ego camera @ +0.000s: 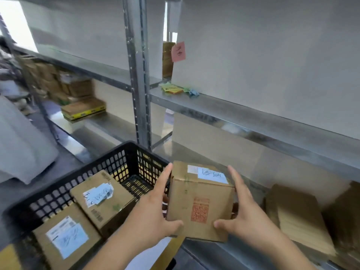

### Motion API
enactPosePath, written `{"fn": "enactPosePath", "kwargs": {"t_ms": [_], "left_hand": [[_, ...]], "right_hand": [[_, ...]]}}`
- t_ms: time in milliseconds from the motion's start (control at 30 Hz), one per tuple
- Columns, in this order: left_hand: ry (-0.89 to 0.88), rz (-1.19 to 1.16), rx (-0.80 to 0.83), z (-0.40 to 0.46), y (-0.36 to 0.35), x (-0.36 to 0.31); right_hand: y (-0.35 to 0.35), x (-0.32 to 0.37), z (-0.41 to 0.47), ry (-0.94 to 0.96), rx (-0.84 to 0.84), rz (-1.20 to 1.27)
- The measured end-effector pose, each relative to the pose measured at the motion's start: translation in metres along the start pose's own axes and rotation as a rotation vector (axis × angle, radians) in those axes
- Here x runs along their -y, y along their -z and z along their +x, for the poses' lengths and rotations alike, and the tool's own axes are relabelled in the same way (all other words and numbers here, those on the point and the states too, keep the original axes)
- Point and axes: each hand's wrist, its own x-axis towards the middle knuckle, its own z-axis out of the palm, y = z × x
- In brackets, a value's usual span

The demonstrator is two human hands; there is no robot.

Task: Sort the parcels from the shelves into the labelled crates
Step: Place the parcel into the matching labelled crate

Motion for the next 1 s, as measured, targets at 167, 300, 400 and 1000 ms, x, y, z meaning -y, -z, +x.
{"fn": "enactPosePath", "kwargs": {"t_ms": [167, 300, 400, 1000], "left_hand": [[-0.059, -0.05, -0.081, -0.011, -0.004, 0.018], [-0.09, -0.049, -0.152, -0.017, -0.014, 0.014], [-0.121, 0.018, -0.243, -0.016, -0.023, 0.005], [0.159, 0.161, -0.456, -0.006, -0.046, -0.04]], "right_hand": [[-0.014, 0.009, 0.004, 0.137, -0.059, 0.061], [-0.013, 0.007, 0.011, 0.207, -0.132, 0.05], [-0.009, 0.001, 0.015, 0.262, -0.146, 0.069], [0.022, 0.011, 0.11, 0.563, 0.27, -0.129]]}}
